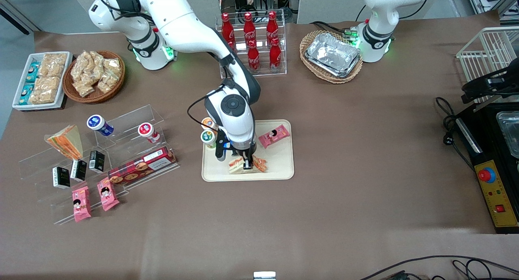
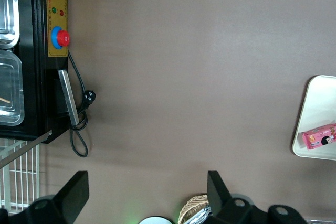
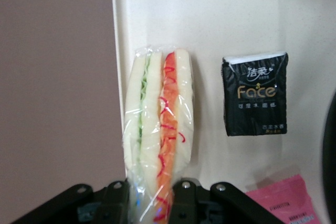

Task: Place sandwich on tray
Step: 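Lower the sandwich onto the tray beside the black tissue pack, then open the right gripper and withdraw it back toward the rack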

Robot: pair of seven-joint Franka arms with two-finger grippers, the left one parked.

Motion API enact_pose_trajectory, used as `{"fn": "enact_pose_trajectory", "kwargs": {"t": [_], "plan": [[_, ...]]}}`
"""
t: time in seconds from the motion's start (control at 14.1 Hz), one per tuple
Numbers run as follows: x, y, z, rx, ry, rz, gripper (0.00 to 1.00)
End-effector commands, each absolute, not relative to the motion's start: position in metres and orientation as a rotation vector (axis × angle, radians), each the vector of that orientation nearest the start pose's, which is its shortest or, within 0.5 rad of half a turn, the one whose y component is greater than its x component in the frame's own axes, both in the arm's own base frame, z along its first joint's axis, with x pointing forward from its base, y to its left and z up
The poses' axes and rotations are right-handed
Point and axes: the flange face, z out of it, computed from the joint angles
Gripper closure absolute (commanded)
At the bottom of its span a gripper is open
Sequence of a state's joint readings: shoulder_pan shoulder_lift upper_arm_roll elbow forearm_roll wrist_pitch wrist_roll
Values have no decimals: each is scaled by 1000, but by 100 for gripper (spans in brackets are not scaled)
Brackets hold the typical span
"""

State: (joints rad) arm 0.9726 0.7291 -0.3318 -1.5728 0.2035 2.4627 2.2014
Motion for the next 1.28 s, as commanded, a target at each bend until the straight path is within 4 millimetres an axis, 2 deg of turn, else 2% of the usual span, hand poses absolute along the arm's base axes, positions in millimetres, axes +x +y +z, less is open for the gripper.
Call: {"fn": "enact_pose_trajectory", "kwargs": {"t": [0.0,0.21,0.36,0.43,0.57,0.64,0.92,1.07,1.21], "plan": [[561,464,243,-2006,2129,-122,100],[563,460,234,-2007,2142,-127,100],[564,460,232,-2003,2134,-134,92],[565,459,227,-2005,2138,-137,68],[566,457,228,-2002,2139,-138,29],[567,456,228,-1999,2141,-137,0],[566,459,240,-2047,2088,-128,0],[566,459,262,-2039,2082,-105,0],[561,455,295,-2118,2081,-54,0]]}}
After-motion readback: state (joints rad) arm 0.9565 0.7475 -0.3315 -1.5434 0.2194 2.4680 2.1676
